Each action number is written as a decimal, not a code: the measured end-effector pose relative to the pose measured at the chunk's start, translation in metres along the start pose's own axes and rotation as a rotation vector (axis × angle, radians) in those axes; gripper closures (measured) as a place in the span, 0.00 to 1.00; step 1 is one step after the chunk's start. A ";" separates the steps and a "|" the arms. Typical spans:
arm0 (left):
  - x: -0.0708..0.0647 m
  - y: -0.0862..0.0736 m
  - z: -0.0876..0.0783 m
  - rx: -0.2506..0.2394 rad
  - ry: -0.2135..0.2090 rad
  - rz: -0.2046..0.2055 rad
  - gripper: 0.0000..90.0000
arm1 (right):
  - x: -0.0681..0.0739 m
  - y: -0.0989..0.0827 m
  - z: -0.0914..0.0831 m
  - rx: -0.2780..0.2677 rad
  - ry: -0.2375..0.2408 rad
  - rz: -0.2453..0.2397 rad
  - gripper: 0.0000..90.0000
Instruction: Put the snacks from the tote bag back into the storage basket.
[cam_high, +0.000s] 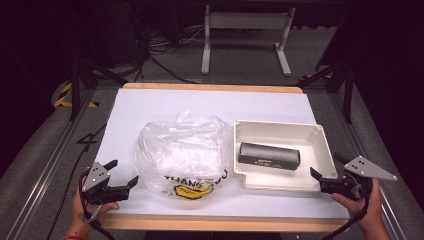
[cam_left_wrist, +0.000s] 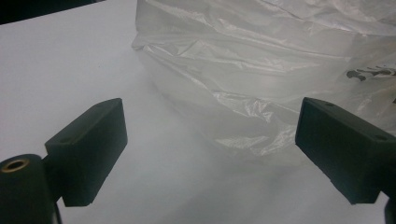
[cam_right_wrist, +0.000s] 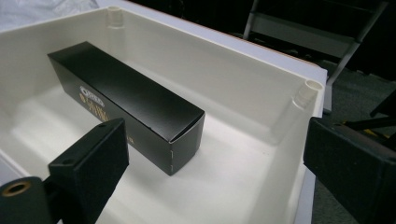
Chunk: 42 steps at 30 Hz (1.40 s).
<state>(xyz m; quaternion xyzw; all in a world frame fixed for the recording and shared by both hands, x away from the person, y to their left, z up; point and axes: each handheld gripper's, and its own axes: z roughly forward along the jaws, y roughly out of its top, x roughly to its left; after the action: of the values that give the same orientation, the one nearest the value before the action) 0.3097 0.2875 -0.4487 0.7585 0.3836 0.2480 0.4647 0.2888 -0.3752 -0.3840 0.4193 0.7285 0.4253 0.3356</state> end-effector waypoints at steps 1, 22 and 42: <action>0.000 0.000 0.000 -0.001 -0.002 0.000 0.11 | 0.000 -0.007 -0.002 -0.004 -0.019 0.014 0.08; 0.004 0.008 0.009 -0.028 -0.011 0.003 0.11 | 0.007 -0.051 -0.011 -0.028 -0.088 0.050 0.06; 0.004 0.006 0.001 -0.045 -0.005 0.009 0.10 | 0.008 -0.058 -0.014 -0.049 -0.101 0.044 0.05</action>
<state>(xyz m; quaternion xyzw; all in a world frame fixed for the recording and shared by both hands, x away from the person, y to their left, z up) 0.3151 0.2888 -0.4443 0.7502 0.3734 0.2567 0.4815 0.2549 -0.3897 -0.4313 0.4477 0.6908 0.4284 0.3727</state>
